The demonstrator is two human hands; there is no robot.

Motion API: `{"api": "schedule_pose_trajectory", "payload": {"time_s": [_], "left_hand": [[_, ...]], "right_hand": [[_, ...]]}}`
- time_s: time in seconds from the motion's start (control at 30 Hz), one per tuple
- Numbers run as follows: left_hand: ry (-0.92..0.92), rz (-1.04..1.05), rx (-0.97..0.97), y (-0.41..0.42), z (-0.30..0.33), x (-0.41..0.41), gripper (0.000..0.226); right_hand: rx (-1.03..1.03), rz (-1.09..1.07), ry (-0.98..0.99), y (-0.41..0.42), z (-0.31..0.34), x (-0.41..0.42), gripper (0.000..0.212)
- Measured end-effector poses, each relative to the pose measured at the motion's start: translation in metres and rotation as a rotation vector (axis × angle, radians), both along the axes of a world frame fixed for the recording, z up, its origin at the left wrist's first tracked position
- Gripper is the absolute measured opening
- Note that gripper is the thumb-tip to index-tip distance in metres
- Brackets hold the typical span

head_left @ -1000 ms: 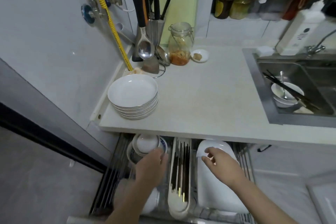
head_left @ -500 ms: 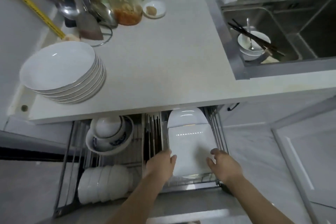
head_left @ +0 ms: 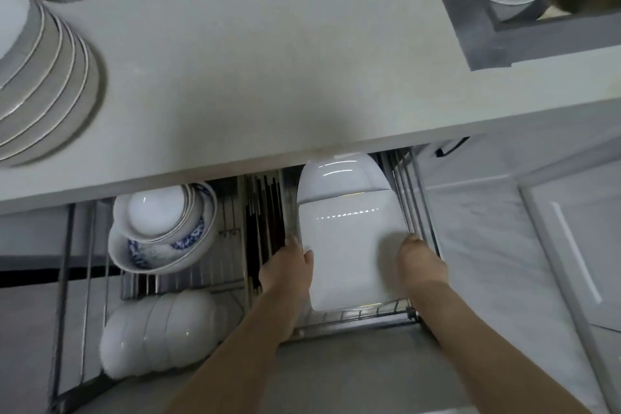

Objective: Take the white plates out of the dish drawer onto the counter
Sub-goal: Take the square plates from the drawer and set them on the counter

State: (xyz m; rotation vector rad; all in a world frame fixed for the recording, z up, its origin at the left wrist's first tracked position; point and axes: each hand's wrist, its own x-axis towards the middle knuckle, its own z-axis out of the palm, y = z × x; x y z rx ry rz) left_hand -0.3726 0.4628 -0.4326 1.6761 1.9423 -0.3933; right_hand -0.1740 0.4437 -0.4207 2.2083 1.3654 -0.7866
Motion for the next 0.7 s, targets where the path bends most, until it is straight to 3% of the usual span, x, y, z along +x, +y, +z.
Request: {"api": "schedule_pose_trajectory", "payload": {"time_s": [0.4, 0.7], "left_hand": [[0.123, -0.095, -0.038, -0.008, -0.016, 0.001, 0.032], [-0.097, 0.036, 0.101, -0.021, 0.024, -0.035, 0.018]], "right_hand": [[-0.015, -0.034, -0.053, 0.008, 0.001, -0.004, 0.035], [0.072, 0.089, -0.069, 0.002, 0.043, -0.011, 0.035]]}}
